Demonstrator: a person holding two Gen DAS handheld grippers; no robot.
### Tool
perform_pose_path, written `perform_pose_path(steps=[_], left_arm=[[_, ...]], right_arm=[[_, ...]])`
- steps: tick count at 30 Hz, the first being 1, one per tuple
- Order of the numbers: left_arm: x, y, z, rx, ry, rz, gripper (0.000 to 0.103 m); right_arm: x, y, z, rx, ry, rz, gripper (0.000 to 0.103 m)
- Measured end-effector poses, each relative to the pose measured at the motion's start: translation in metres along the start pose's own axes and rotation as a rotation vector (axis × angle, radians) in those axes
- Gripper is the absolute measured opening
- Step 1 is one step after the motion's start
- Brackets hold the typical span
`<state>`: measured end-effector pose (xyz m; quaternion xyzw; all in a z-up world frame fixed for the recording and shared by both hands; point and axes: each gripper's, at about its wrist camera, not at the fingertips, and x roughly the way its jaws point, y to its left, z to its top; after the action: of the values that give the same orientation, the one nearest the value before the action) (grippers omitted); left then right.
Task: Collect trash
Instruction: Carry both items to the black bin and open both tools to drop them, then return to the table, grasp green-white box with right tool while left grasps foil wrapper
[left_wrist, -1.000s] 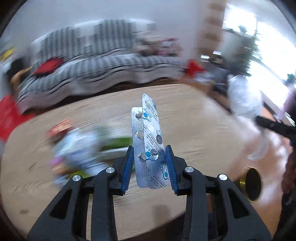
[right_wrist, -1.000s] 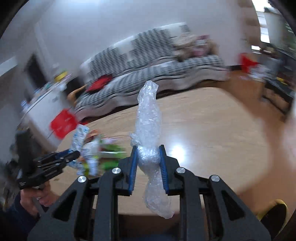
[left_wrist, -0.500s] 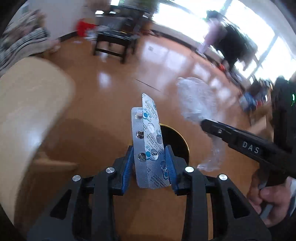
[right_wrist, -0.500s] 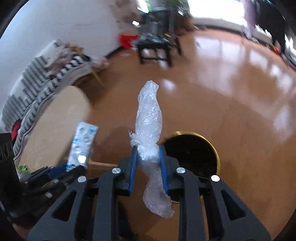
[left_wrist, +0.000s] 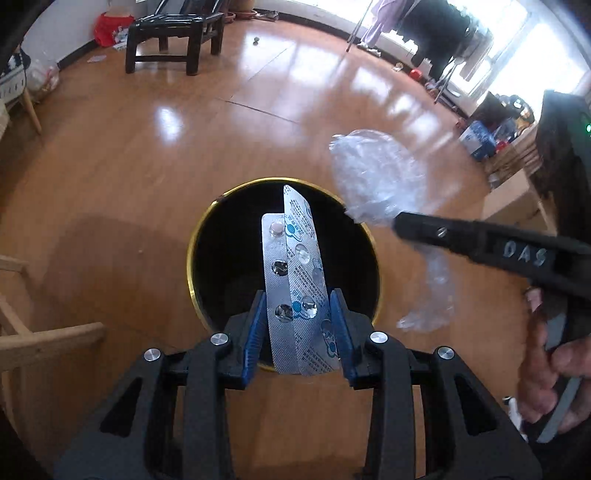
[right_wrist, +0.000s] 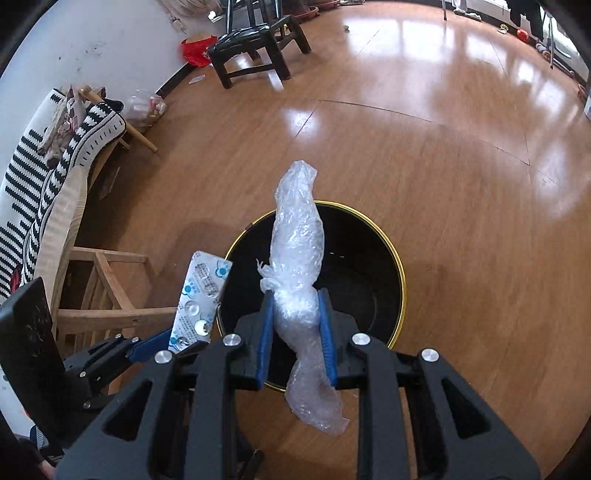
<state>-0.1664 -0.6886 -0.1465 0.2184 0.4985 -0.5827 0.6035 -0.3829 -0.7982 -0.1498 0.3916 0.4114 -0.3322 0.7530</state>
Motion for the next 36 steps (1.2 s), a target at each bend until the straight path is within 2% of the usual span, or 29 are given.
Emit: perform_pose_path(steps=[5, 6, 7, 9, 12, 15, 17, 19, 20, 22, 24, 26, 29, 31, 34, 36], left_arm=[[0.005, -0.01, -0.001, 0.023, -0.008, 0.004, 0.035], [0.005, -0.009, -0.004, 0.02, -0.006, 0.007, 0.038], [0.005, -0.008, -0.004, 0.013, -0.005, 0.016, 0.041], [0.002, -0.004, -0.003, 0.005, -0.024, 0.043, 0.064], [-0.009, 0.001, -0.002, -0.022, -0.044, 0.076, 0.068], [-0.031, 0.014, 0.0, -0.093, -0.057, 0.114, 0.068], [-0.059, 0.024, 0.006, -0.154, -0.07, 0.13, 0.068], [-0.104, 0.036, 0.005, -0.202, -0.109, 0.124, 0.068], [-0.127, 0.041, 0.005, -0.208, -0.135, 0.128, 0.07], [-0.184, 0.058, -0.004, -0.196, -0.202, 0.182, 0.075], [-0.243, 0.08, -0.023, -0.196, -0.287, 0.236, 0.081], [-0.309, 0.109, -0.058, -0.227, -0.378, 0.348, 0.085], [-0.394, 0.155, -0.135, -0.295, -0.458, 0.527, 0.09], [-0.429, 0.18, -0.184, -0.364, -0.477, 0.636, 0.092], [-0.477, 0.22, -0.269, -0.521, -0.467, 0.775, 0.092], [-0.499, 0.245, -0.325, -0.645, -0.463, 0.817, 0.092]], right_arm=[[-0.002, 0.008, 0.006, -0.008, -0.009, -0.013, 0.024], [-0.003, 0.009, 0.006, -0.008, -0.013, -0.019, 0.027], [-0.005, 0.009, 0.007, -0.002, -0.015, -0.025, 0.038], [-0.009, 0.011, 0.007, 0.009, -0.026, -0.032, 0.062], [-0.018, 0.016, 0.004, -0.006, -0.049, -0.048, 0.064], [-0.03, 0.027, 0.003, -0.012, -0.057, -0.044, 0.065], [-0.042, 0.041, 0.006, -0.031, -0.077, -0.035, 0.069], [-0.057, 0.067, 0.008, -0.073, -0.106, -0.01, 0.074], [-0.064, 0.082, 0.008, -0.098, -0.118, 0.009, 0.074], [-0.08, 0.125, 0.008, -0.166, -0.144, 0.061, 0.077], [-0.095, 0.179, 0.002, -0.259, -0.169, 0.124, 0.08], [-0.104, 0.234, -0.007, -0.346, -0.18, 0.182, 0.083], [-0.112, 0.318, -0.032, -0.488, -0.17, 0.275, 0.086], [-0.115, 0.376, -0.058, -0.587, -0.16, 0.351, 0.087], [-0.11, 0.464, -0.11, -0.738, -0.101, 0.457, 0.088], [-0.104, 0.508, -0.134, -0.803, -0.054, 0.499, 0.088]])
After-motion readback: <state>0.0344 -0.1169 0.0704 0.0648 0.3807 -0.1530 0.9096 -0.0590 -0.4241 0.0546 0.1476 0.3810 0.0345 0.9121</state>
